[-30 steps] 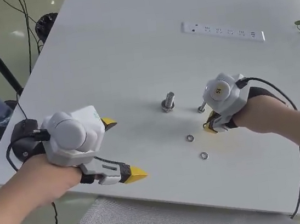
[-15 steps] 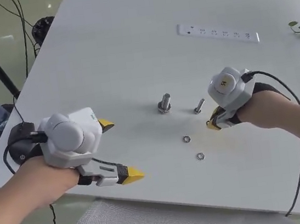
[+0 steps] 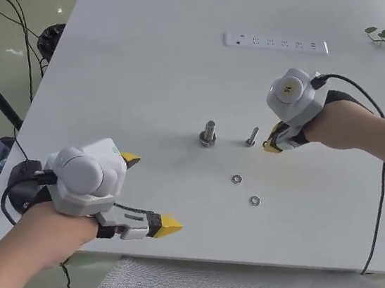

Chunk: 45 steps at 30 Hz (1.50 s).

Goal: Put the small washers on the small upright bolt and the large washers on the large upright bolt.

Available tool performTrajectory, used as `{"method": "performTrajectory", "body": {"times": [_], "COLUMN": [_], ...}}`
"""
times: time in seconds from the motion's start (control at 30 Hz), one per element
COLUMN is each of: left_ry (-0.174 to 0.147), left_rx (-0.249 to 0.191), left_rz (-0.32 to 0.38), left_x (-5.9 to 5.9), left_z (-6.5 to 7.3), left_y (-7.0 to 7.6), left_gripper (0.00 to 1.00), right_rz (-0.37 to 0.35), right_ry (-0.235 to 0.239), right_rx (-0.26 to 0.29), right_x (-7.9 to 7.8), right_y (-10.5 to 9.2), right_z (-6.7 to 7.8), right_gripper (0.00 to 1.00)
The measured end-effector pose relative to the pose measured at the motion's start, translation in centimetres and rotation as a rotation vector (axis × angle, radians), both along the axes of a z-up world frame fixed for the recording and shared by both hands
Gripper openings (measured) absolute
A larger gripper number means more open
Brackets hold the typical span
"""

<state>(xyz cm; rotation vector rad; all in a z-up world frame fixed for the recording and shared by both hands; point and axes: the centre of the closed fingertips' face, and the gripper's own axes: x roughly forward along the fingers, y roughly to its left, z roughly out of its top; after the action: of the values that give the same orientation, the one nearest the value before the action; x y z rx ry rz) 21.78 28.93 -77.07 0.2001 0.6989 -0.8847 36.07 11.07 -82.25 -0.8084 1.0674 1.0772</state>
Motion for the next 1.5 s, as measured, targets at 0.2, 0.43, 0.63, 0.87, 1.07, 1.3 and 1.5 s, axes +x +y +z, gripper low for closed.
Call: {"method": "performTrajectory", "body": {"times": [0.2,0.43,0.63,0.87,1.07,1.3,1.5], "left_ry": [-0.013,-0.004,0.001,0.016,0.01,0.012,0.013], "left_rx": [-0.004,-0.005,-0.006,0.0,0.006,0.004,0.003], "left_rz": [-0.004,-0.001,-0.007,-0.012,-0.006,-0.002,-0.002], "left_x": [-0.1,-0.1,-0.3,-0.5,-0.4,-0.1,-0.2], "left_z": [0.0,-0.5,-0.7,-1.1,-0.8,-0.8,-0.9], "left_y": [-0.1,0.0,0.0,0.0,0.1,0.3,0.3], "left_gripper": [0.91,0.93,0.92,0.89,0.88,0.87,0.86], "right_rz": [0.004,0.008,0.013,0.031,0.04,0.048,0.055], "right_ry": [-0.011,-0.034,-0.043,-0.046,-0.046,-0.041,-0.035], "right_rx": [0.005,0.006,0.008,0.008,0.01,0.008,0.0], "right_x": [1.0,1.8,2.1,2.1,2.1,2.1,2.7], "right_y": [0.2,0.3,0.6,1.3,1.7,2.1,2.3], "right_z": [0.1,1.2,1.8,2.0,2.1,2.0,1.4], "right_gripper": [0.12,0.12,0.12,0.12,0.12,0.12,0.12]}}
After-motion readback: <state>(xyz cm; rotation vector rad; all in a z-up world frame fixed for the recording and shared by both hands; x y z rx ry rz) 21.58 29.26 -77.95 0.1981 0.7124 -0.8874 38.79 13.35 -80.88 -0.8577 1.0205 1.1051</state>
